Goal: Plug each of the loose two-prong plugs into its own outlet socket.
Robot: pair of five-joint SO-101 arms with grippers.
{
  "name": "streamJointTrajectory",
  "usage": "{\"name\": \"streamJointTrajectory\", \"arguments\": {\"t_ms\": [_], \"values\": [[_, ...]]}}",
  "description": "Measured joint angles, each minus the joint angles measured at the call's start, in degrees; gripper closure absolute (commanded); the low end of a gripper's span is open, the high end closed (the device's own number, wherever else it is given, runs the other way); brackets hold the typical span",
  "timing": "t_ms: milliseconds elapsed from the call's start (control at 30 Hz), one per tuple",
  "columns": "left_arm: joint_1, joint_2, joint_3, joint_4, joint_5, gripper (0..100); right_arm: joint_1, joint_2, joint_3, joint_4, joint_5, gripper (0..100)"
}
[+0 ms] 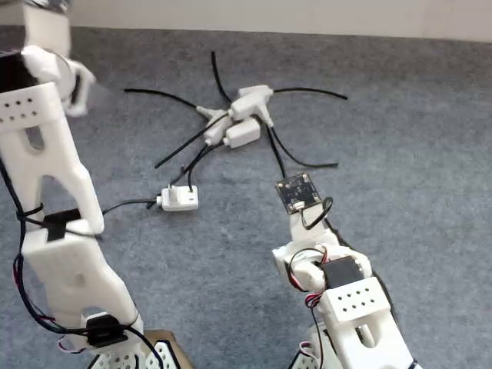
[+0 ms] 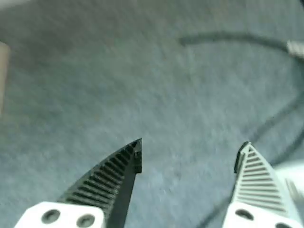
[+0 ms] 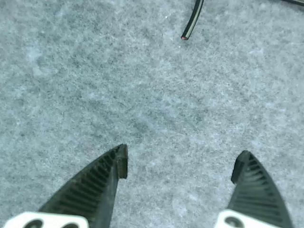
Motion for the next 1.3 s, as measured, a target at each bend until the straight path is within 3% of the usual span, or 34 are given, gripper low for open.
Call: {"name": "streamJointTrajectory", "arguments": {"t_ms": [200,400,700,1067,1300], "values": [[6.4,-13.5,35.6,-4.0,-2.1,69,0.0,0.0,0.0,0.0,0.0,65.9],[9.0,-13.6,47.0,-12.8,-2.1,69,0.0,0.0,0.0,0.0,0.0,65.9],[15.6,-5.2,41.8,-14.2,-1.8,69,0.0,0.0,0.0,0.0,0.0,65.9],[19.7,9.9,22.0,-14.2,0.1,69,0.0,0.0,0.0,0.0,0.0,65.9],[17.5,21.1,7.1,-3.8,0.3,69,0.0,0.0,0.0,0.0,0.0,65.9]]}}
